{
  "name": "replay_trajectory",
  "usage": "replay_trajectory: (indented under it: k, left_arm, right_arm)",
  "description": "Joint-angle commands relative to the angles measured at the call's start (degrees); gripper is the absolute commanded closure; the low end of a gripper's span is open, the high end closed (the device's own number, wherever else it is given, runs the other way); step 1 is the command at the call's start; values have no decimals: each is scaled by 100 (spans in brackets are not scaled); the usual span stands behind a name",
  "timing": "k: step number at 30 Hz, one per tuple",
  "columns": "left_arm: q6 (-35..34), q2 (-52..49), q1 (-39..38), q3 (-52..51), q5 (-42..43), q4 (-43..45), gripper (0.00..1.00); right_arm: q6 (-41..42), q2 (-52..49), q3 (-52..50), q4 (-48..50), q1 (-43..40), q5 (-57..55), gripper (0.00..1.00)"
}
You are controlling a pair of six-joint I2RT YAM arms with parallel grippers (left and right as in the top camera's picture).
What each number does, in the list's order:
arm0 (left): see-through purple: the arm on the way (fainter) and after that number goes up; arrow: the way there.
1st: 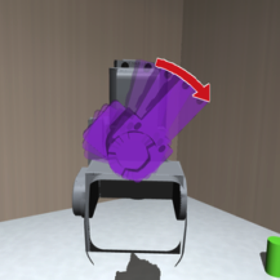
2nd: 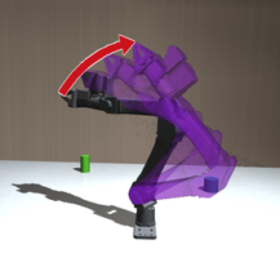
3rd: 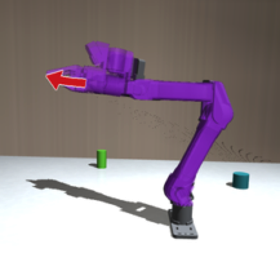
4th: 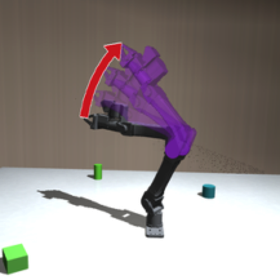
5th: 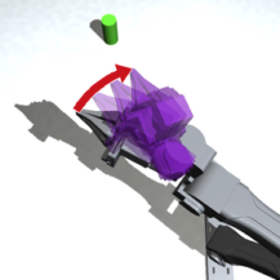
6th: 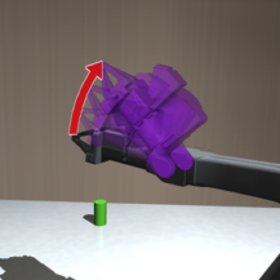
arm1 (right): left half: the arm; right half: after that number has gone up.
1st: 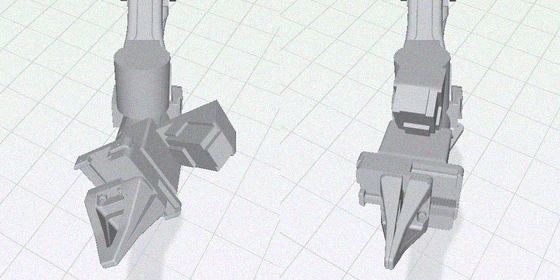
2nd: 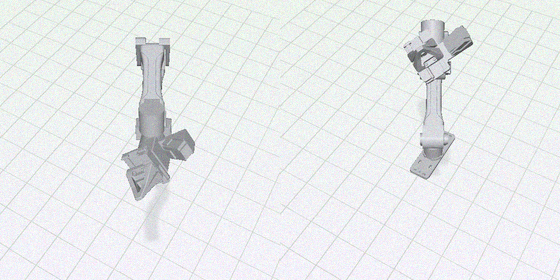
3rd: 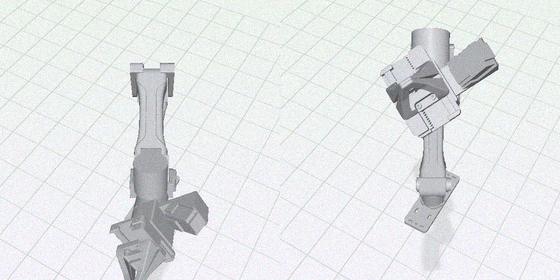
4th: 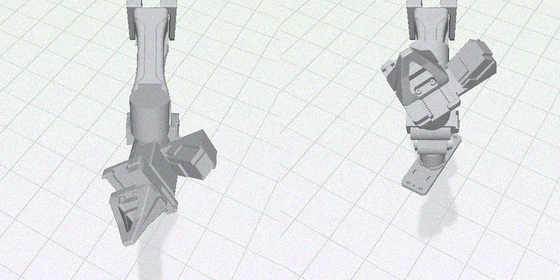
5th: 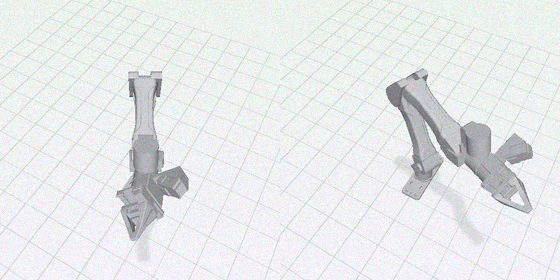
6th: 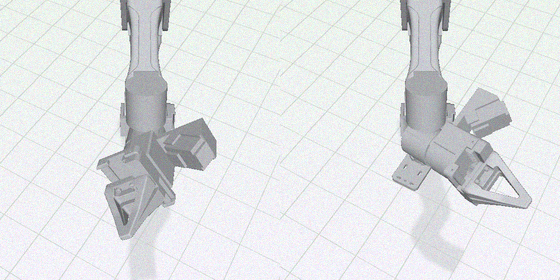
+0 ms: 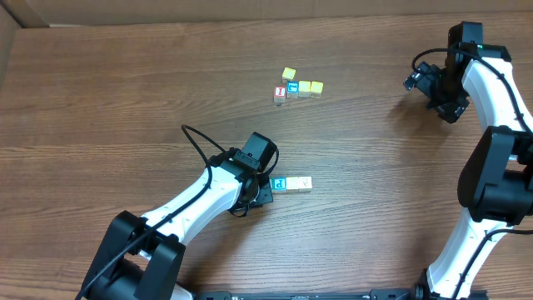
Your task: Flip 5 blocks
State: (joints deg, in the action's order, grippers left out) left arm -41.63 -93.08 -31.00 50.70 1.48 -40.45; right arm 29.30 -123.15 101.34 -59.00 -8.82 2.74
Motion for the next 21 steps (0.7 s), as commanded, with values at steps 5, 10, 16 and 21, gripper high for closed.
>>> replay_trajectory:
  k: [5,10,16,21]
  left_arm:
    - [138,-57,28,101,-42,52,95]
    - [140,-57,28,101,-42,66,95]
    - [142,-57,28,103,-44,94,95]
    - [188,-57,28,103,-46,133,95]
  right_arm:
    - [-22,175,96,28,7,-9,0]
    - [-22,173,96,28,7,-9,0]
    - [-22,175,96,26,7,-9,0]
    - [-22,173,96,28,7,-9,0]
